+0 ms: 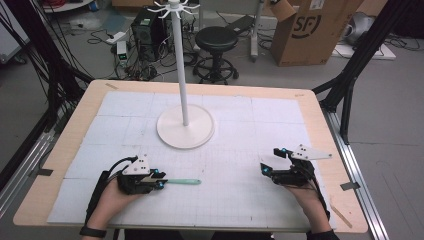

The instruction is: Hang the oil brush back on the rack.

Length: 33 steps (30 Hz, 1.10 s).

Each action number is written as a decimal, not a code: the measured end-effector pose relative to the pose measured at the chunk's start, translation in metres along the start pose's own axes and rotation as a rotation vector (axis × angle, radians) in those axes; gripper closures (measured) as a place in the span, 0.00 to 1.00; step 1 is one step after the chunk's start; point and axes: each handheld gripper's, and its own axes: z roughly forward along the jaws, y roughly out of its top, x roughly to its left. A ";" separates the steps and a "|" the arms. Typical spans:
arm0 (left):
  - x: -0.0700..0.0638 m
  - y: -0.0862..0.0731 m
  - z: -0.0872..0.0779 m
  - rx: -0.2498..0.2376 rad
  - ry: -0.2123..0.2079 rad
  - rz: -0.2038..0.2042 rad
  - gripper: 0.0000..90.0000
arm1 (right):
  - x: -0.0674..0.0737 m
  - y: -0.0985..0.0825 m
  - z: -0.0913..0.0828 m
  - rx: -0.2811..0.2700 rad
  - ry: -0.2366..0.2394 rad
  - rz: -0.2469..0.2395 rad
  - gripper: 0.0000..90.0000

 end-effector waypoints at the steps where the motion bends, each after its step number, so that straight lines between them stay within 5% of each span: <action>1: 0.000 0.000 0.000 0.000 -0.001 -0.001 0.80 | 0.000 0.000 0.000 -0.001 0.001 -0.004 0.21; 33: 0.003 -0.001 0.000 -0.004 -0.045 -0.032 0.90 | -0.002 0.000 0.001 -0.011 0.018 0.004 0.21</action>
